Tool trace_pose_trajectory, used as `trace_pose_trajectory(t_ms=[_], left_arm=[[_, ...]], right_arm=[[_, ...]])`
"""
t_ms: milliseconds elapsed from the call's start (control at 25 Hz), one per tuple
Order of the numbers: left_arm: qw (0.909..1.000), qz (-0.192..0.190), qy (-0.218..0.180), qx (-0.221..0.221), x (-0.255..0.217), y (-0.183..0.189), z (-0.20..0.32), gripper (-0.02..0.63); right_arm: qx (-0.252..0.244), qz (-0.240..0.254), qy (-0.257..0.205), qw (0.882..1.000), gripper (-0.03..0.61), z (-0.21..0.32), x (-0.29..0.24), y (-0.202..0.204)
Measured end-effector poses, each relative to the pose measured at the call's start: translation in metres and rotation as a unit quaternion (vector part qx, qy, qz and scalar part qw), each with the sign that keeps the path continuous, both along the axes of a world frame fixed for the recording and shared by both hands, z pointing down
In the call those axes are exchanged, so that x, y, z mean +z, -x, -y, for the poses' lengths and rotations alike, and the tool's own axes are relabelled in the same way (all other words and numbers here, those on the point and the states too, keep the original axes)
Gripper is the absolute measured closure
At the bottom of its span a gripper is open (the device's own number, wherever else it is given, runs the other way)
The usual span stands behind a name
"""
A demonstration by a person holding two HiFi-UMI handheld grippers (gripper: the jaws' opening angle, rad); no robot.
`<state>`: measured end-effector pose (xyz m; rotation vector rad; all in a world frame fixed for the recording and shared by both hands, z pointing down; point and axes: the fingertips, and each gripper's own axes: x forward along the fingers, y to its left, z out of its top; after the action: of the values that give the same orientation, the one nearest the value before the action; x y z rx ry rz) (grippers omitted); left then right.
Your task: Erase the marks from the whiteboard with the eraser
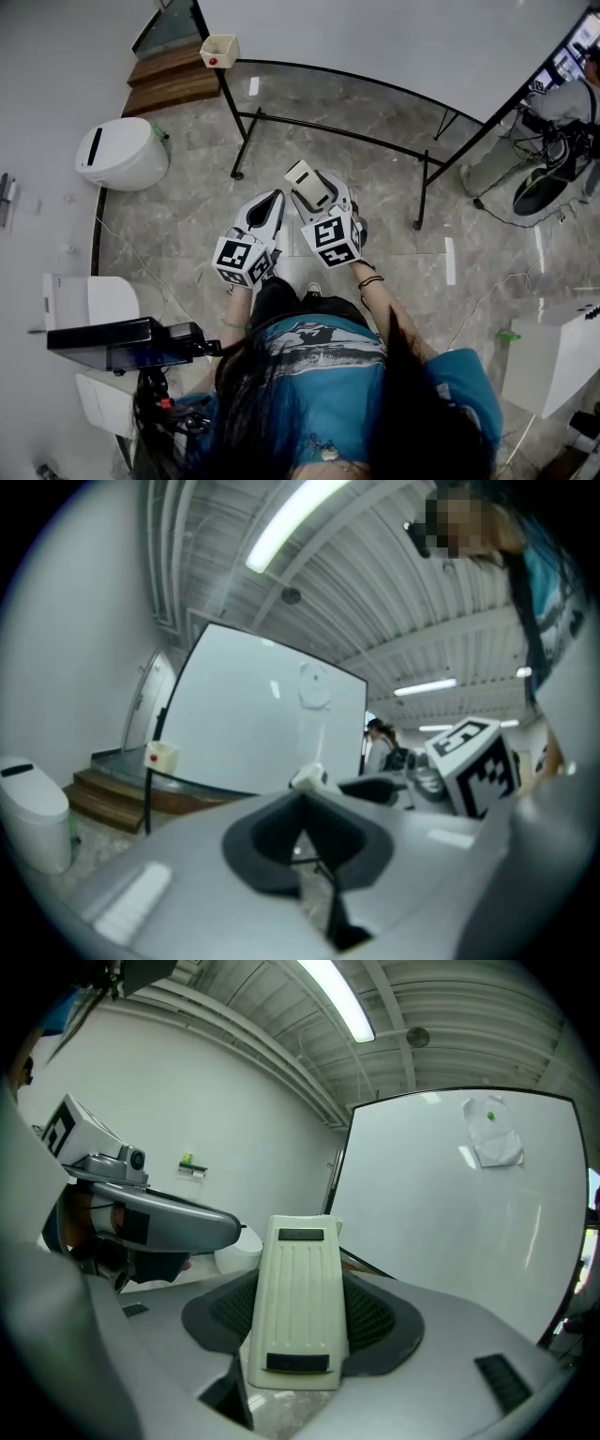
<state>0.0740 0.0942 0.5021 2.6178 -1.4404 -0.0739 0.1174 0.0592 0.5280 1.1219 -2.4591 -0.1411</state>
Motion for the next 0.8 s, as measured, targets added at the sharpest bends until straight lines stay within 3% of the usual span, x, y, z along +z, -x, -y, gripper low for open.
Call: trace_pose_trajectory(t_ms=[400,800], left_arm=[[1.0,0.005,-0.005,0.003,-0.004,0.01,-0.029,0.611],[0.9998,0.004,-0.004,0.018,-0.007,0.056,-0.066,0.611]], right_arm=[[0.001,0.007,0.009,1.0,0.314,-0.032,0.0,0.016],[0.03,0.016,0.021,0.999,0.314,-0.064,-0.003,0.061]])
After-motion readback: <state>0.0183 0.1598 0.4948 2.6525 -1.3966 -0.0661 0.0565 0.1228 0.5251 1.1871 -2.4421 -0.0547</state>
